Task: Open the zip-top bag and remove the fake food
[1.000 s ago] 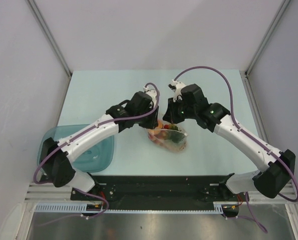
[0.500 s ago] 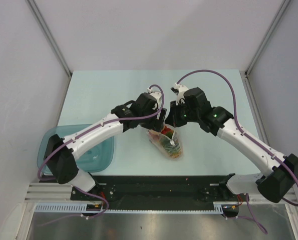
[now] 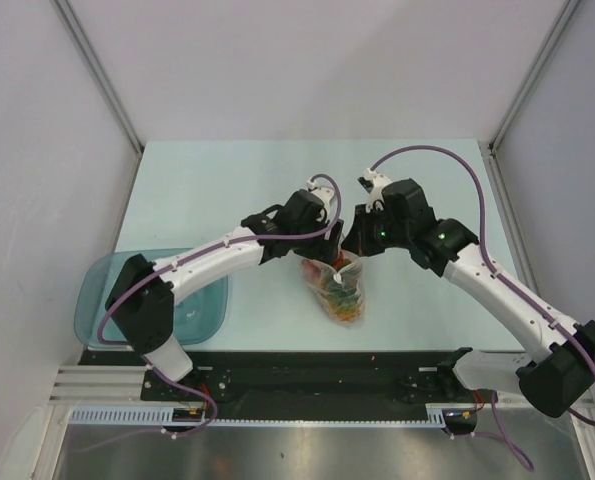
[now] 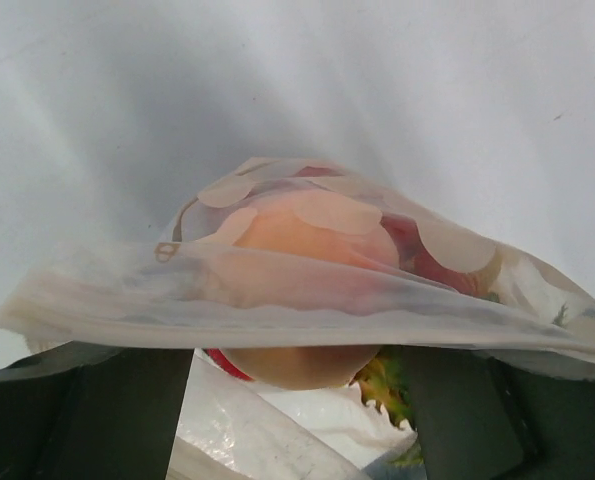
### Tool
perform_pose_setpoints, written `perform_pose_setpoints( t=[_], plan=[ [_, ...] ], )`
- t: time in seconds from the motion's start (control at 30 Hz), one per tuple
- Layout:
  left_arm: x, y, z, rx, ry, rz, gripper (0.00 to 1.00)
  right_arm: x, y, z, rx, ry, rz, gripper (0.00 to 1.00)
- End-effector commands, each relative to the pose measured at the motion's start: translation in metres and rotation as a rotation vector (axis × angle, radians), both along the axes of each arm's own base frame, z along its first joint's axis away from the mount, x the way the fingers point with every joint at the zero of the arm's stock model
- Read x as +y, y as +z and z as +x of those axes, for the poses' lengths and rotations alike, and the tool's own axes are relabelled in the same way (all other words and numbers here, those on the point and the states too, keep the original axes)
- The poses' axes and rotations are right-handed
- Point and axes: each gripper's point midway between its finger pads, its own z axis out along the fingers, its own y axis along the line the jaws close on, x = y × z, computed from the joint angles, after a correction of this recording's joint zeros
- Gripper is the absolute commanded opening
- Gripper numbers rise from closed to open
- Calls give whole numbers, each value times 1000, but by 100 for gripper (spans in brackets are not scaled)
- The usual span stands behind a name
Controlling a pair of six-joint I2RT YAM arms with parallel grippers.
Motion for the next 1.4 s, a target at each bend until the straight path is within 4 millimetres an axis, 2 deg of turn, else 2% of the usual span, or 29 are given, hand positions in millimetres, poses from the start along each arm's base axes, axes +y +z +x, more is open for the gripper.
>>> perform_pose_setpoints(
  t=[0.0,0.03,0.13,0.17,0.2,0.23,0.3,0.33,0.37,0.43,0.5,0.6,0.77,0.93,1.0,1.03,1.1,1.17,1.2,1.23,1.27,1.3,1.33,1.37],
  plan=[
    [-17,-3,11,-21,-24,-22,81,-2,14,-11,-3,18,43,0],
    [-18,-7,12,-14,-28,-15,80,-4,12,-12,2,16,39,0],
    [-18,-3,16,-38,-28,-15,69,-6,13,-10,-1,8,39,0],
    [-18,0,17,-49,-29,-15,57,-7,14,-10,-3,4,41,0],
    [-17,3,18,-57,-28,-13,51,-8,12,-9,-2,2,36,0],
    [-16,12,19,-75,-24,-21,40,-9,13,-8,-6,-2,37,0],
    [-13,19,16,-82,-31,-22,31,-13,12,-6,-7,-16,31,0],
    [-14,27,14,-88,-40,-39,22,-15,11,-4,-8,-24,27,0],
    [-12,29,10,-82,-49,-36,19,-17,11,-1,-13,-36,21,0],
    [-10,34,3,-69,-67,-43,4,-19,11,1,-27,-39,8,0],
    [-9,49,-5,-70,-88,-72,0,-22,8,4,-37,-45,-13,0],
    [-10,70,-18,-58,-124,-120,0,-25,7,6,-52,-41,-39,0],
    [-10,110,-28,-55,-137,-182,0,-26,7,8,-66,-37,-49,0],
    [2,152,-38,-117,-132,-237,0,-27,2,9,-61,-42,-63,0],
    [8,162,-42,-141,-132,-255,0,-27,0,10,-57,-40,-66,0],
    [16,171,-45,-166,-116,-265,0,-27,0,10,-55,-40,-67,0],
    [27,170,-47,-173,-71,-259,0,-27,-1,10,-49,-47,-68,0],
    [55,177,-42,-214,71,-237,0,-28,0,12,-57,-56,-68,0],
    [71,172,-39,-223,155,-207,0,-29,1,13,-61,-61,-66,0],
    [104,171,-36,-257,292,-146,0,-30,2,14,-61,-67,-67,0],
    [123,169,-36,-255,404,-143,0,-30,4,14,-68,-70,-65,0],
    [142,151,-42,-235,465,-77,0,-30,5,15,-73,-71,-63,0],
    [170,155,-42,-281,571,-54,0,-30,4,14,-72,-66,-63,0],
    [183,150,-45,-269,659,-66,0,-31,5,14,-71,-68,-62,0]
  ],
)
